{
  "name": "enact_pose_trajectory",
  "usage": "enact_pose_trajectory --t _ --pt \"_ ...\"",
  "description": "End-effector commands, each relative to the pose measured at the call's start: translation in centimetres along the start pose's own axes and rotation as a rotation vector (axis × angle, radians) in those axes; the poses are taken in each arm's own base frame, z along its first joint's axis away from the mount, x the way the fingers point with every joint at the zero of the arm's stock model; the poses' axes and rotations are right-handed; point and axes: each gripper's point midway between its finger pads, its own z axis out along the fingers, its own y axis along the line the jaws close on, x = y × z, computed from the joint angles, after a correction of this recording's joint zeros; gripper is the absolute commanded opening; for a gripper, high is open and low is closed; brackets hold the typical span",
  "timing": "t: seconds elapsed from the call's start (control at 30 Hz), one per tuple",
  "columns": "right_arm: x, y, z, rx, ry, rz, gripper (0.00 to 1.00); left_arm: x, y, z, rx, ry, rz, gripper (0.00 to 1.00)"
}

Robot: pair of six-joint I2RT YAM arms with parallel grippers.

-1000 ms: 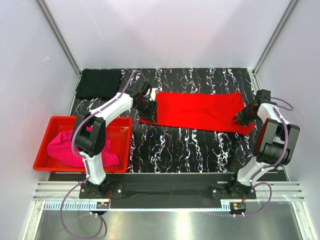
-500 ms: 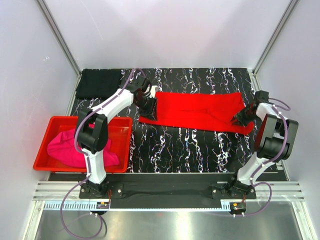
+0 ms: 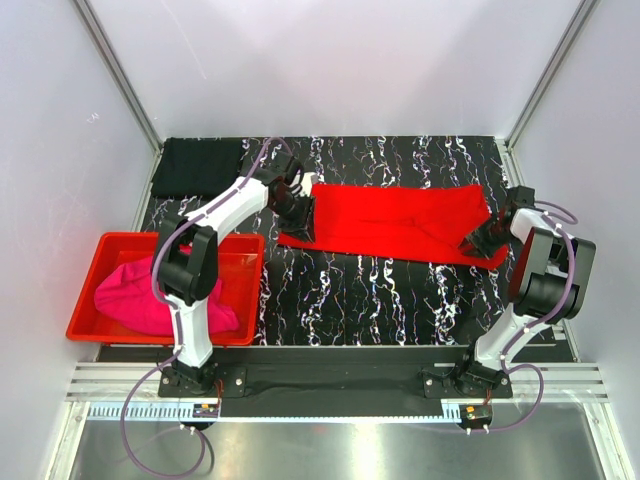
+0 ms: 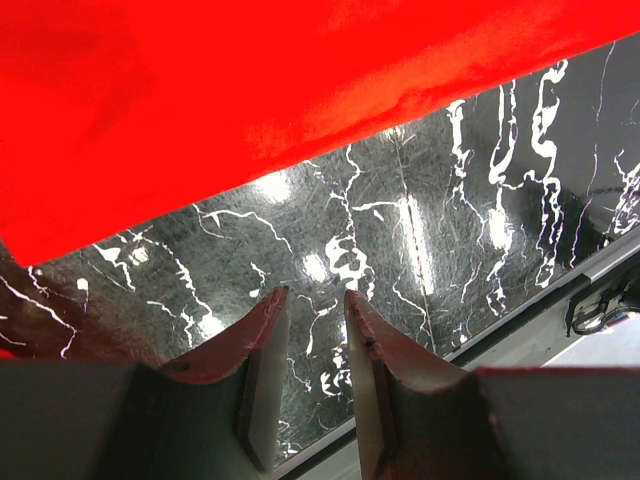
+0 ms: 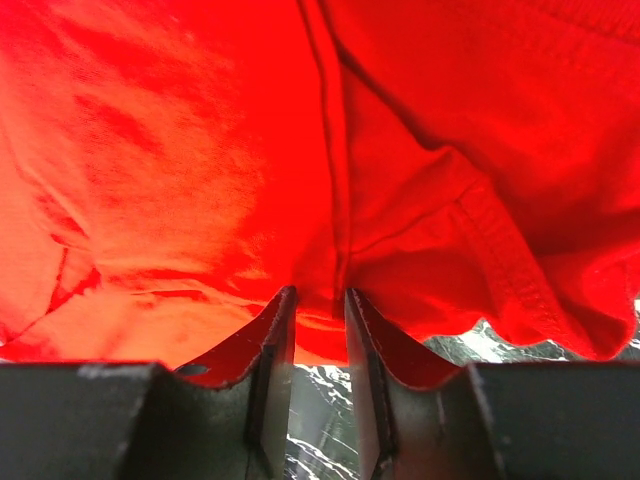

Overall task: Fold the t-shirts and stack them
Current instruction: Fold the tshirt

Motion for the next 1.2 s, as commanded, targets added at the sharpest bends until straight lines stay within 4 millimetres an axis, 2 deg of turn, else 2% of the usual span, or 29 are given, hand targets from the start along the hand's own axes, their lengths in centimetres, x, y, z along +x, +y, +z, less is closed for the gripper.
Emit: enact_pose_trajectory --t 0.0,0.3,0.37,0.4,0.43,0.5,0.63,0.8,1.0,1.13,1.17 --pt "0.1 0.0 -0.2 -0.010 -0.010 -0.029 0.34 -1.4 -0.9 -0.7 0.037 -0.030 0.020 0.33" --pt "-1.0 1.2 0.3 -0.043 -0.015 -0.007 0.30 -1.3 -0.8 -0.8 0.027 -0.028 0.020 0.33" --pt "-1.3 1.6 0.1 -0.051 -0.021 -0.011 0.24 -1.2 -0.7 -0.7 0.024 -0.025 0.018 0.33" --pt "-1.4 1.7 0.0 -0.055 -0.023 -0.009 0.17 -1.3 -0.7 -0.7 0.025 -0.028 0.019 0.33" --pt "-1.6 1.9 -0.2 -0.060 -0.028 -0.008 0.06 -1.3 -0.8 -0.7 0.024 -0.029 0.021 0.33" --pt "-1.7 2.3 -0.4 -0.073 -0.030 -0.003 0.00 -1.3 -0.8 -0.7 0.029 -0.029 0.019 0.33" --pt "-2.3 3.1 -1.4 -0.089 -0.051 0.007 0.00 -1.3 -0.8 -0.4 0.030 -0.026 0.017 0.33" --pt "-4.3 5.8 -2.7 -0.167 -0.096 0.015 0.00 -1.4 -0.7 -0.5 0.029 -0.032 0.017 0.32" --pt "-6.0 8.4 -1.9 -0.218 -0.097 0.023 0.00 -1.3 -0.5 -0.5 0.030 -0.030 0.013 0.32" --pt "-6.9 9.9 -0.4 -0.230 -0.085 0.021 0.00 -1.3 -0.1 -0.9 0.027 -0.039 0.006 0.32" --pt "-7.2 10.9 -0.4 -0.244 -0.091 0.009 0.00 -1.3 0.1 -0.9 0.025 -0.039 0.002 0.32"
